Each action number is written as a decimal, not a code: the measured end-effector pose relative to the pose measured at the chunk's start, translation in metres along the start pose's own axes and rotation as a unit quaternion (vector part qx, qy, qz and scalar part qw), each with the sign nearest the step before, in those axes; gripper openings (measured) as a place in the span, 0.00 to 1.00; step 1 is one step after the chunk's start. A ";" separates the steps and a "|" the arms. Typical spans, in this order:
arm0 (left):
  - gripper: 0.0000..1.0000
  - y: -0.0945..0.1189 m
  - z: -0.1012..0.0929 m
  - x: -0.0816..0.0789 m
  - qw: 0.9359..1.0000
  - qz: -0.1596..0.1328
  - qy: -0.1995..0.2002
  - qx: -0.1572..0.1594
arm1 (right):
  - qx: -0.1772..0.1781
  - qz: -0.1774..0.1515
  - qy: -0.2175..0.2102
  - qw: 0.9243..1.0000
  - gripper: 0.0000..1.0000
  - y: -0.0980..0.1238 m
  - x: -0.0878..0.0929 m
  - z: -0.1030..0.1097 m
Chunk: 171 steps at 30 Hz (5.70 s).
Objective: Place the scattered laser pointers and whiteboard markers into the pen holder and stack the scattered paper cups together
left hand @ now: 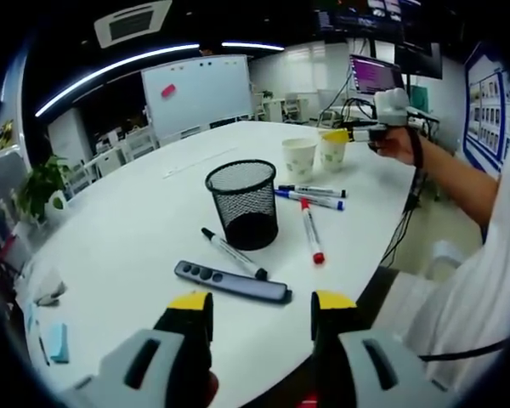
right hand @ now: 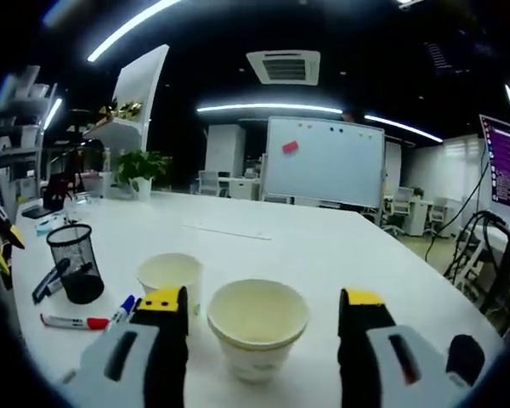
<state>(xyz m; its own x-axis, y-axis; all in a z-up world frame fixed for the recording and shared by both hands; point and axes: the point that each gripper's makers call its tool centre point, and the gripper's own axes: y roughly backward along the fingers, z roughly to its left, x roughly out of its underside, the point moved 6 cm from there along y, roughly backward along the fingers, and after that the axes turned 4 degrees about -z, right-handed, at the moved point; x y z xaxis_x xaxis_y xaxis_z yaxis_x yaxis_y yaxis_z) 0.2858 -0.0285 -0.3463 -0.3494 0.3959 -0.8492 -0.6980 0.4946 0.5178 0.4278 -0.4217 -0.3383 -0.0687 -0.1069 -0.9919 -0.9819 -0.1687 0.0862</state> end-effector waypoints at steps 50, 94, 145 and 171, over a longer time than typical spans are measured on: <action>0.47 0.001 0.002 0.004 1.000 0.003 0.009 -0.006 | -0.058 -0.022 -0.029 0.998 0.67 -0.009 -0.012 0.033; 0.45 0.004 0.003 0.006 1.000 0.004 0.003 -0.012 | -0.134 -0.053 0.007 0.990 0.40 -0.007 -0.022 0.077; 0.44 0.004 0.008 0.010 1.000 0.007 0.009 -0.027 | -0.148 -0.031 -0.071 0.986 0.26 -0.017 -0.013 0.081; 0.43 0.008 0.014 0.010 0.999 0.003 0.010 -0.043 | -0.168 -0.054 -0.093 0.980 0.33 -0.019 -0.019 0.096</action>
<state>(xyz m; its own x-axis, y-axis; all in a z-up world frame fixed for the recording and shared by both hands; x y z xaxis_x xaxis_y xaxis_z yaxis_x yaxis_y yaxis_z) 0.2853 -0.0097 -0.3497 -0.3658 0.3837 -0.8479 -0.7464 0.4233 0.5135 0.4310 -0.3226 -0.3302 -0.0292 0.1038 -0.9942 -0.8736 -0.4859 -0.0251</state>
